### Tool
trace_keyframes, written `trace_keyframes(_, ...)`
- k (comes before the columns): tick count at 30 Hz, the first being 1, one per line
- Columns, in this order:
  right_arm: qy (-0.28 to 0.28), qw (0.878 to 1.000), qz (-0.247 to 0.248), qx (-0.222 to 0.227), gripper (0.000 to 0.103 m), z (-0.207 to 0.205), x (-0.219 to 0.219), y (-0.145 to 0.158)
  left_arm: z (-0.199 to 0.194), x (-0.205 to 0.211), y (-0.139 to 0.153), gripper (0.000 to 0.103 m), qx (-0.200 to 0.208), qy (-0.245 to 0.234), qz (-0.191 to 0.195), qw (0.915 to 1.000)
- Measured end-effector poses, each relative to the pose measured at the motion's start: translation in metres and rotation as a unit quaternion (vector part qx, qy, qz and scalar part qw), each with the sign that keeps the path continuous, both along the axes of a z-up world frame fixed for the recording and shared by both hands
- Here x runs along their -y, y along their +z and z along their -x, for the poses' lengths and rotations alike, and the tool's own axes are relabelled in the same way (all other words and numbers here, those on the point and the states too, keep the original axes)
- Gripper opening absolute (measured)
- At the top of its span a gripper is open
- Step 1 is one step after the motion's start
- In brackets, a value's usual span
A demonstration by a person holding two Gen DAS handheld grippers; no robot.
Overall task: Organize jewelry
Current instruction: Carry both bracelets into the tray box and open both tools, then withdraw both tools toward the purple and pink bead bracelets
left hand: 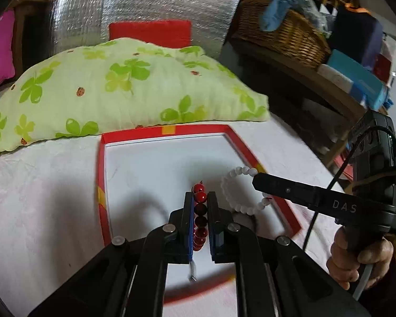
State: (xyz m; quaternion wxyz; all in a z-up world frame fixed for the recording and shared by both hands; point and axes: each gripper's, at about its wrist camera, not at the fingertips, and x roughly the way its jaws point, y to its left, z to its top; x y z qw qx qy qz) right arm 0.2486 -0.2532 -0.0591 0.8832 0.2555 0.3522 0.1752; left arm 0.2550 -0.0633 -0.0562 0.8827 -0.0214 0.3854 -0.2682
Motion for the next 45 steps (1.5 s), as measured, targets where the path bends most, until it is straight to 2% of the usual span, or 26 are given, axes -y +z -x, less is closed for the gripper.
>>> trace_keyframes(2, 0.001, 1.0, -0.007, -0.014, 0.01, -0.015, -0.002, -0.008, -0.011, 0.0, -0.008, 0.01, -0.012, 0.005, 0.003, 0.9999)
trace_keyframes(6, 0.007, 0.999, -0.014, -0.032, 0.01, -0.035, -0.005, -0.018, -0.024, 0.006, -0.021, 0.01, -0.024, 0.009, -0.018, 0.9995)
trace_keyframes(12, -0.032, 0.998, -0.003, -0.045, 0.014, -0.043, 0.01, -0.026, -0.025, 0.016, -0.029, 0.01, -0.021, 0.002, -0.04, 0.999)
trace_keyframes(14, -0.046, 0.998, -0.003, -0.052, 0.016, -0.043, 0.017, -0.028, -0.024, 0.017, -0.03, 0.016, -0.023, 0.0, -0.043, 0.9988)
trace_keyframes(15, -0.049, 0.997, -0.003, -0.051, 0.016, -0.041, 0.019, -0.027, -0.022, 0.017, -0.031, 0.026, -0.024, 0.001, -0.047, 0.9986)
trace_keyframes(16, -0.054, 0.997, -0.001, -0.049, 0.016, -0.039, 0.022, -0.026, -0.021, 0.017, -0.031, 0.033, -0.022, 0.002, -0.049, 0.9986)
trace_keyframes(17, -0.056, 0.997, 0.0, -0.047, 0.016, -0.036, 0.025, -0.024, -0.018, 0.016, -0.03, 0.035, -0.019, 0.003, -0.051, 0.9985)
trace_keyframes(22, -0.057, 0.998, 0.003, -0.036, 0.016, -0.019, 0.032, -0.013, -0.006, 0.009, -0.026, 0.036, -0.016, 0.01, -0.061, 0.9979)
trace_keyframes(26, -0.054, 0.998, 0.007, -0.043, 0.016, -0.003, 0.037, -0.009, 0.004, -0.005, -0.022, 0.039, -0.018, 0.035, -0.07, 0.9967)
trace_keyframes(29, -0.054, 0.997, 0.018, -0.05, 0.024, 0.007, 0.039, -0.008, 0.014, -0.012, -0.017, 0.047, -0.009, 0.053, -0.084, 0.995)
trace_keyframes(31, -0.056, 0.997, 0.02, -0.049, 0.024, 0.013, 0.041, -0.007, 0.02, -0.016, -0.014, 0.056, -0.004, 0.064, -0.092, 0.9937)
trace_keyframes(32, -0.058, 0.997, 0.022, -0.048, 0.024, 0.017, 0.042, -0.006, 0.022, -0.019, -0.013, 0.057, -0.005, 0.069, -0.09, 0.9936)
trace_keyframes(37, -0.053, 0.997, 0.049, -0.036, 0.024, 0.034, 0.037, 0.002, 0.036, -0.03, -0.006, 0.06, -0.007, 0.086, -0.085, 0.9926)
trace_keyframes(40, -0.041, 0.997, 0.051, -0.031, 0.024, 0.049, 0.035, 0.004, 0.052, -0.036, -0.001, 0.065, 0.008, 0.096, -0.086, 0.9916)
trace_keyframes(45, -0.031, 0.998, 0.054, -0.025, 0.024, 0.078, 0.035, 0.004, 0.071, -0.047, -0.001, 0.065, 0.008, 0.108, -0.084, 0.9906)
